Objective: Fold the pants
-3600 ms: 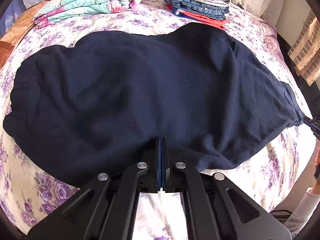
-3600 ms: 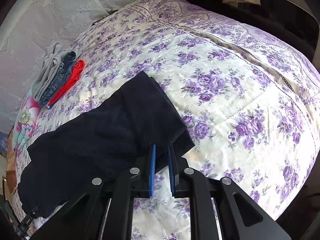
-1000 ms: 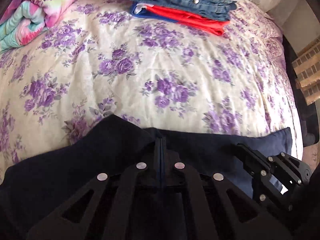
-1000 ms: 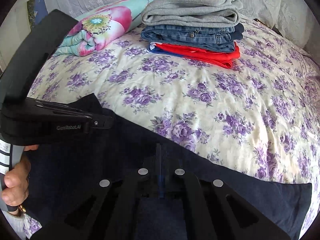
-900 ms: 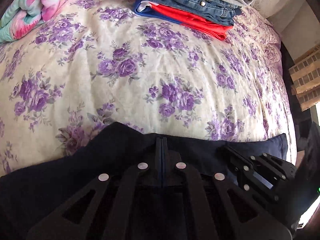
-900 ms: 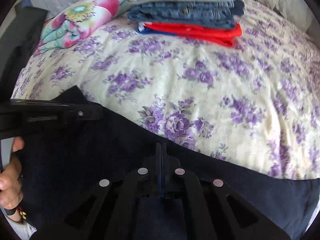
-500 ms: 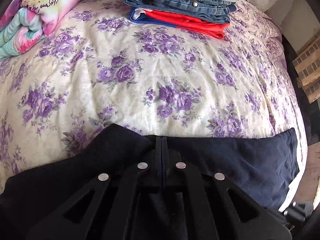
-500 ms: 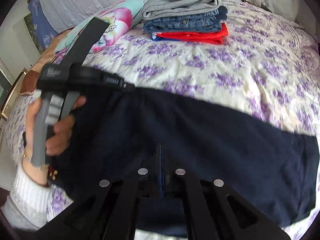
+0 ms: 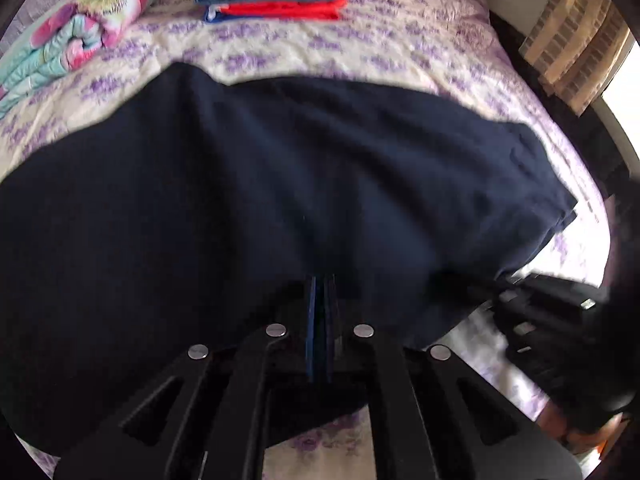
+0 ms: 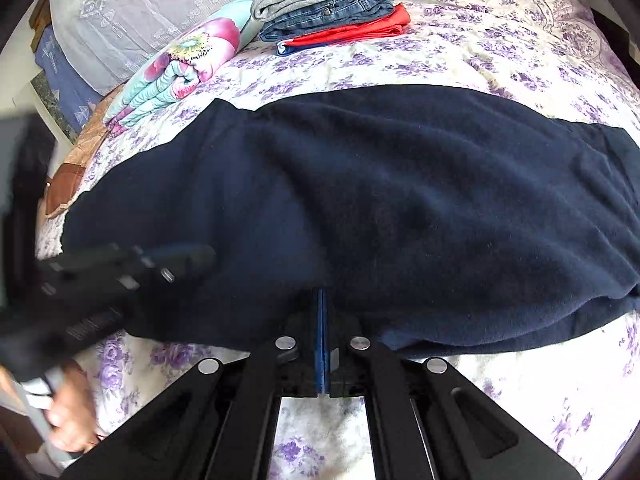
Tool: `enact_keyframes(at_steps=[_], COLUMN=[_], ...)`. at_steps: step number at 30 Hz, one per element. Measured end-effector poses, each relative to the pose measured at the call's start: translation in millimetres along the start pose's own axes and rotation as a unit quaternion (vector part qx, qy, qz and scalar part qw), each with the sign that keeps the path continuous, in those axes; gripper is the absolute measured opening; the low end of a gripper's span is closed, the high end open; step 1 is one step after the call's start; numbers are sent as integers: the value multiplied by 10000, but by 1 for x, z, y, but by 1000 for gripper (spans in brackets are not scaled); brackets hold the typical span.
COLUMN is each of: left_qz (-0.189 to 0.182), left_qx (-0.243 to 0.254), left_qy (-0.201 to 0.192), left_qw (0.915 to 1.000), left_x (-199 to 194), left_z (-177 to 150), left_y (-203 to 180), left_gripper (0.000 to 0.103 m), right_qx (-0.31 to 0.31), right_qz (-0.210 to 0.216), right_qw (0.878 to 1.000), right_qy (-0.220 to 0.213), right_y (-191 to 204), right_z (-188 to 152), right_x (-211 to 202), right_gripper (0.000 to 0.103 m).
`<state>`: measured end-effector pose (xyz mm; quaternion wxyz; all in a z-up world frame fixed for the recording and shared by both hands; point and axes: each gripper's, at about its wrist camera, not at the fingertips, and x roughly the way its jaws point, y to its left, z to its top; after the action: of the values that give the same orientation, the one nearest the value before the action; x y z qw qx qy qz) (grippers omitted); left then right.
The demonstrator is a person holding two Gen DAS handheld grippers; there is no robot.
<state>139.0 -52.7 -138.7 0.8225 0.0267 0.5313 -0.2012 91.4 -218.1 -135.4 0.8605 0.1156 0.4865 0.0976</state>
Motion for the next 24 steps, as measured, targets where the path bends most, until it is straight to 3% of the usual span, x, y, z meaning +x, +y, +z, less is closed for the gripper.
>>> enact_keyframes(at_steps=[1, 2, 3, 4, 6, 8, 10, 13, 18, 21, 23, 24], left_qz=[9, 62, 121, 178, 168, -195, -448, -562, -1065, -1079, -1013, -1029], left_qx=[9, 44, 47, 27, 56, 157, 325, 423, 292, 232, 191, 190], left_qy=[-290, -319, -306, -247, -183, -230, -311, -264, 53, 115, 143, 183], left_qw=[9996, 9995, 9994, 9995, 9997, 9994, 9980, 9972, 9939, 9938, 9946, 9943], left_x=[-5, -8, -11, -15, -23, -33, -41, -36, -16, -12, -8, -6], left_z=[-9, -14, -16, -15, -11, -6, 5, 31, 68, 78, 80, 84], left_y=[0, -2, -3, -4, -10, -22, -41, -70, -101, -110, -118, -120], left_gripper=[3, 3, 3, 3, 3, 3, 4, 15, 15, 15, 15, 15], right_qx=[89, 261, 513, 851, 1660, 2190, 2726, 3295, 3794, 3880, 3816, 3773], right_qz=[163, 289, 351, 400, 273, -132, -178, 414, 834, 997, 932, 806], right_qw=[9998, 9992, 9978, 9949, 9837, 9716, 9575, 9379, 9118, 9039, 9053, 9074], right_qy=[-50, -134, -243, -356, -635, -888, -928, -1000, -1329, -1502, -1615, -1665], right_y=[-6, -17, -32, -51, -94, -131, -165, -201, -245, -261, -259, -258], right_z=[-2, -4, -8, -12, -26, -41, -55, -67, -51, -37, -33, -33], right_x=[-9, -21, -33, -44, -67, -86, -95, -96, -87, -80, -79, -80], right_gripper=[2, 3, 15, 43, 68, 67, 67, 67, 67, 67, 63, 51])
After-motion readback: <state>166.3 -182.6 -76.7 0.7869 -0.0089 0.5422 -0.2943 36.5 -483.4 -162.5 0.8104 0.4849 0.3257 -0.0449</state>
